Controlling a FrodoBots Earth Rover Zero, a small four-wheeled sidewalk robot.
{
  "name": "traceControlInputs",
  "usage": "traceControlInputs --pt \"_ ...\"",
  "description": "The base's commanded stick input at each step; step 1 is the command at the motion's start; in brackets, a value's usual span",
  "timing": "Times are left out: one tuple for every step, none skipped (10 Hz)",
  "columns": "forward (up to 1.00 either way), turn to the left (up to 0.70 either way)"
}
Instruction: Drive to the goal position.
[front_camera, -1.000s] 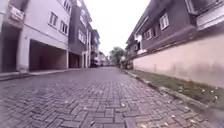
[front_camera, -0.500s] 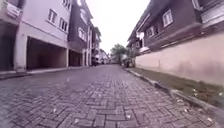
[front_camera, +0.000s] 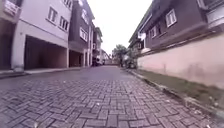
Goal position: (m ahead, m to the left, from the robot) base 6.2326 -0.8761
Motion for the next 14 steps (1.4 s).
traceControlInputs --pt "0.69 0.03" --pt "0.69 0.03" --pt "0.69 0.03" --pt "0.69 0.03" --pt "0.69 0.03" --pt "0.69 0.03" --pt "0.69 0.03" --pt "0.69 0.03" --pt "0.69 0.03" --pt "0.69 0.03" --pt "0.69 0.03" --pt "0.69 0.03" --pt "0.69 -0.08" --pt "0.69 -0.23"
